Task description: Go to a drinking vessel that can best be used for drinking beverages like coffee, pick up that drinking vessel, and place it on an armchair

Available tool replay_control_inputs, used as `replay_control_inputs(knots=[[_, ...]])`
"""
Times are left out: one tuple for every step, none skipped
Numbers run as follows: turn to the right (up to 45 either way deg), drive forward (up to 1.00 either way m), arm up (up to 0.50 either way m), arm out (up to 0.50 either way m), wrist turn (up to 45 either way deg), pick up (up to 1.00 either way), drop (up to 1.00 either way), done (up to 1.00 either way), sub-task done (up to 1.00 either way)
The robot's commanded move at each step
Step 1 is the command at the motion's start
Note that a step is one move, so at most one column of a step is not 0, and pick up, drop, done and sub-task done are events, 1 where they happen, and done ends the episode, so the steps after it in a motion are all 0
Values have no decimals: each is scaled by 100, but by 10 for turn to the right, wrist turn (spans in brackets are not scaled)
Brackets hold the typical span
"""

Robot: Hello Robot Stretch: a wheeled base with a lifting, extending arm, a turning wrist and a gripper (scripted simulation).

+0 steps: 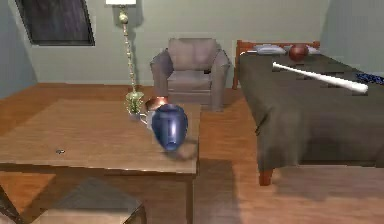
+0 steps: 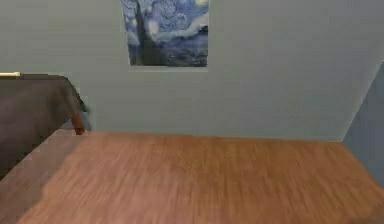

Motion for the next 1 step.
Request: replay_control_inputs(knots=[[-450,0,0,0,0,0,0,0,0]])
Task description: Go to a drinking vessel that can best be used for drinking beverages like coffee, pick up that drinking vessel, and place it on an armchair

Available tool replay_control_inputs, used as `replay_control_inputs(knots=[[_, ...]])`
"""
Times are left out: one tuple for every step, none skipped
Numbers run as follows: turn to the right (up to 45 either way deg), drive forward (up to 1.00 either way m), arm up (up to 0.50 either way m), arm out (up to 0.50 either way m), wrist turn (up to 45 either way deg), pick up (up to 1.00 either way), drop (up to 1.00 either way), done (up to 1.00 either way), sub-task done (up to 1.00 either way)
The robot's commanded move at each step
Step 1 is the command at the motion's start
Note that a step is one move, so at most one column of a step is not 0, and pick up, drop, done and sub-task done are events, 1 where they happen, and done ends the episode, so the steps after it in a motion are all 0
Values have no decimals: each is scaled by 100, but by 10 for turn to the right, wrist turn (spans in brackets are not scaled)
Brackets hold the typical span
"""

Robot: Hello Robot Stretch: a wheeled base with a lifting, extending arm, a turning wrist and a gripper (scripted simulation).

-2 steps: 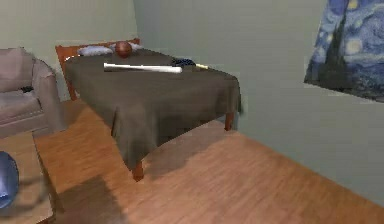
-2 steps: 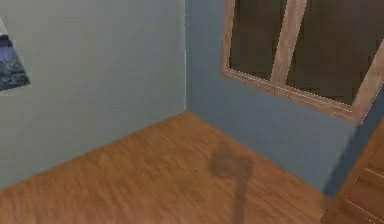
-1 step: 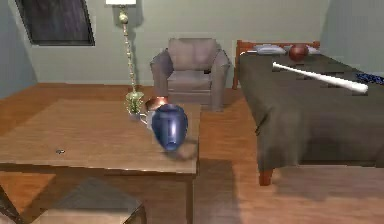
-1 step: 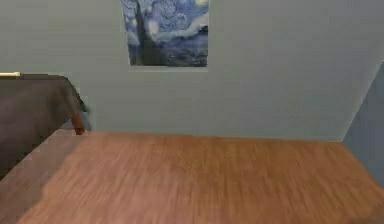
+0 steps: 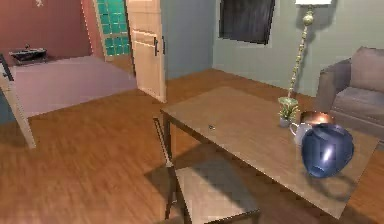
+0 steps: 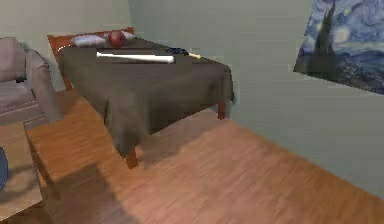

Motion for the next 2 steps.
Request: replay_control_inputs(knots=[[-450,0,0,0,0,0,0,0,0],[-120,0,0,0,0,0,0,0,0]])
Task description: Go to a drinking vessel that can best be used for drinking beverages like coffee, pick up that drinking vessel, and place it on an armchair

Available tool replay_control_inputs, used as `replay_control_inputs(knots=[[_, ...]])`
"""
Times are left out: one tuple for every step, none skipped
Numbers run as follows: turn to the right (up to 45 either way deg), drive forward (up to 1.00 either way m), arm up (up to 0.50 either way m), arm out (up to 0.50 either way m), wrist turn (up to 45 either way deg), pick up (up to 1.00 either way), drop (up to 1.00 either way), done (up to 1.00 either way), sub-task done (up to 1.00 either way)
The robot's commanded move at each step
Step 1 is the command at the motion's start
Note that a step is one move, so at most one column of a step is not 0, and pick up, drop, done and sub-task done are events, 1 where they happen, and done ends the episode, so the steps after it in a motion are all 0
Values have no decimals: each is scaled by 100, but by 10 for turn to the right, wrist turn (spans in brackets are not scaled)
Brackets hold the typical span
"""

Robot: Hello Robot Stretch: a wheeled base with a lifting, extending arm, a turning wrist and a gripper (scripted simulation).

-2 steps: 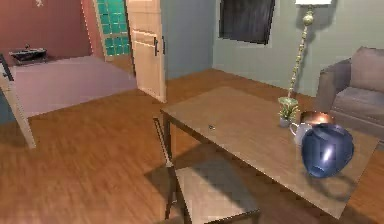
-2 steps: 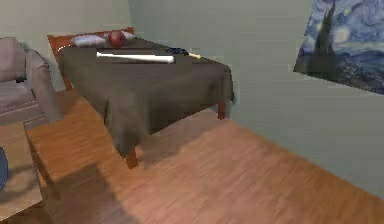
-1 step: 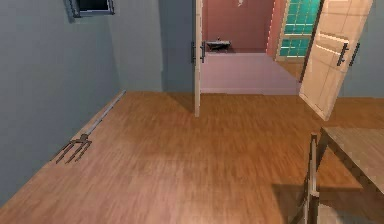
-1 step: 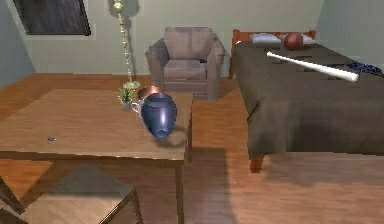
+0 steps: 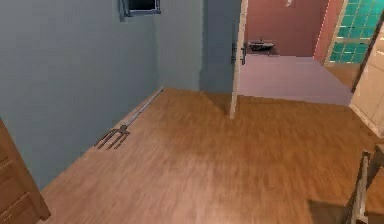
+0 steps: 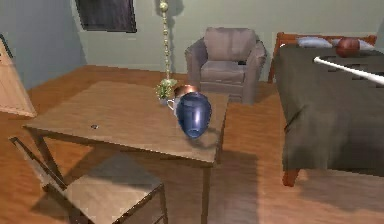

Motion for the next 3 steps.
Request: replay_control_inputs(knots=[[240,0,0,0,0,0,0,0,0],[0,75,0,0,0,0,0,0,0],[150,0,0,0,0,0,0,0,0]])
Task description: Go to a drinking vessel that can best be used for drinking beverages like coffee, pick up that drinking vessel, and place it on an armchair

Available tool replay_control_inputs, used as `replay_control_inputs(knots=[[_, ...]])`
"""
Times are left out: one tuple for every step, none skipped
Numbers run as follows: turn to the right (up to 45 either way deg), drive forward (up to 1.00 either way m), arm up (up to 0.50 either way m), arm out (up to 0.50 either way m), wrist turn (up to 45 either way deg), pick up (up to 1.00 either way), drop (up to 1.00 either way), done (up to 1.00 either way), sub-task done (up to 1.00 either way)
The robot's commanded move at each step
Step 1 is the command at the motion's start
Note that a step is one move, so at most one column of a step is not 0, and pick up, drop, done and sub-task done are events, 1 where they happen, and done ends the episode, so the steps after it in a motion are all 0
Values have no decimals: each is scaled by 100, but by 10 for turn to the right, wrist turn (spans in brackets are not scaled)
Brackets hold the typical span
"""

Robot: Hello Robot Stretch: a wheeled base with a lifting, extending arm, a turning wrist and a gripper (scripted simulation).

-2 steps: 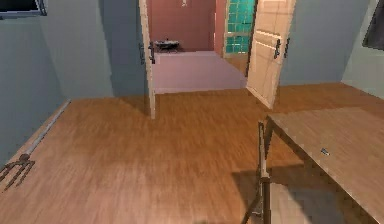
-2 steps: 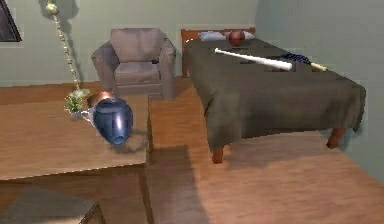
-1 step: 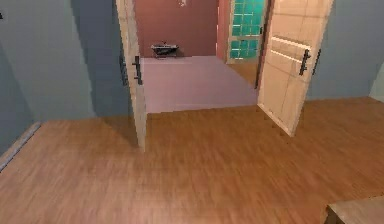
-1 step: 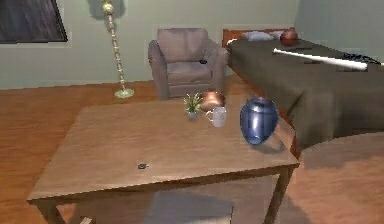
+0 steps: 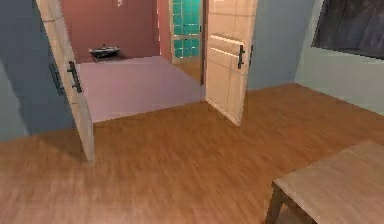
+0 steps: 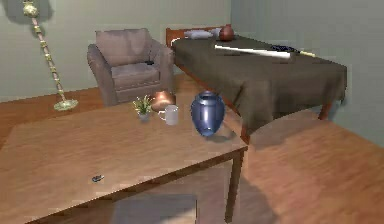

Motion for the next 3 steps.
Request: replay_control_inputs(knots=[[0,15,0,0,0,0,0,0,0],[120,0,0,0,0,0,0,0,0],[0,75,0,0,0,0,0,0,0]])
